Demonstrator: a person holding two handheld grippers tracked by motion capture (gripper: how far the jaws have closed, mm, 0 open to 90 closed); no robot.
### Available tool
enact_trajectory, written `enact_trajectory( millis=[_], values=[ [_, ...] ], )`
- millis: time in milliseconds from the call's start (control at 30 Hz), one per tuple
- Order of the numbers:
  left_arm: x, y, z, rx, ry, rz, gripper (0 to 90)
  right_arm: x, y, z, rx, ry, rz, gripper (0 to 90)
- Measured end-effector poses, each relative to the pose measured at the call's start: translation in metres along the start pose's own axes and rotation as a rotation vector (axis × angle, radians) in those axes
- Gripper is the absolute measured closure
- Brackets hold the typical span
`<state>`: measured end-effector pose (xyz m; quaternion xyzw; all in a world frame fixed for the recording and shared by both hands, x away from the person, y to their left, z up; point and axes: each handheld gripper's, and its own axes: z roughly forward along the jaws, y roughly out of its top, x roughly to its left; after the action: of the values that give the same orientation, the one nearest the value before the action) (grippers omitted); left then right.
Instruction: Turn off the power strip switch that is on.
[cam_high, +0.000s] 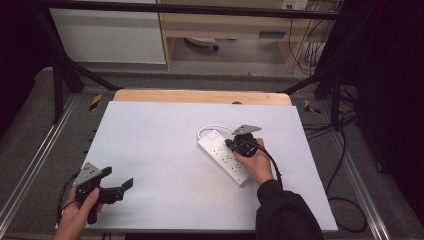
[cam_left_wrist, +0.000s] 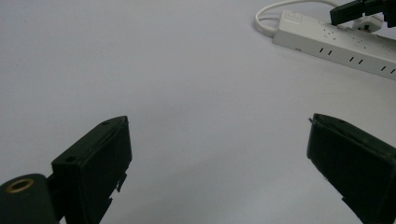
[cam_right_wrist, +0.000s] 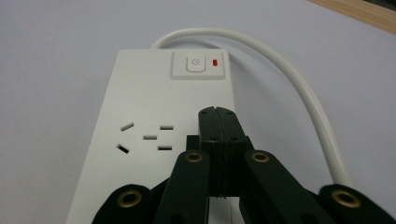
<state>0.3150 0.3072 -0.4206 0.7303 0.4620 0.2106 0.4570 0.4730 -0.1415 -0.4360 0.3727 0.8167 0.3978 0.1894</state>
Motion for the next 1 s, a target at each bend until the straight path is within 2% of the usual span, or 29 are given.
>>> enact_trajectory(
  millis=[267, 400, 667, 1000],
  values=[
    [0.0, 0.0, 0.0, -0.001, 0.0, 0.002, 6.7, -0.002, -0.001, -0.002, 0.021, -0.001, -0.002, 90.0],
    [0.0, 0.0, 0.0, -0.002, 0.001, -0.001, 6.7, -0.003, -0.001, -0.002, 0.017, 0.006, 0.013, 90.0],
    [0.001, 0.0, 0.0, -0.002, 0.001, -0.001, 6.7, -0.002, 0.0, -0.001, 0.009, 0.004, 0.009, 90.0],
    [0.001, 0.0, 0.0, -0.002, 0.003, -0.002, 6.7, 0.0, 0.011, -0.008, 0.002, 0.002, 0.016, 90.0]
  ],
)
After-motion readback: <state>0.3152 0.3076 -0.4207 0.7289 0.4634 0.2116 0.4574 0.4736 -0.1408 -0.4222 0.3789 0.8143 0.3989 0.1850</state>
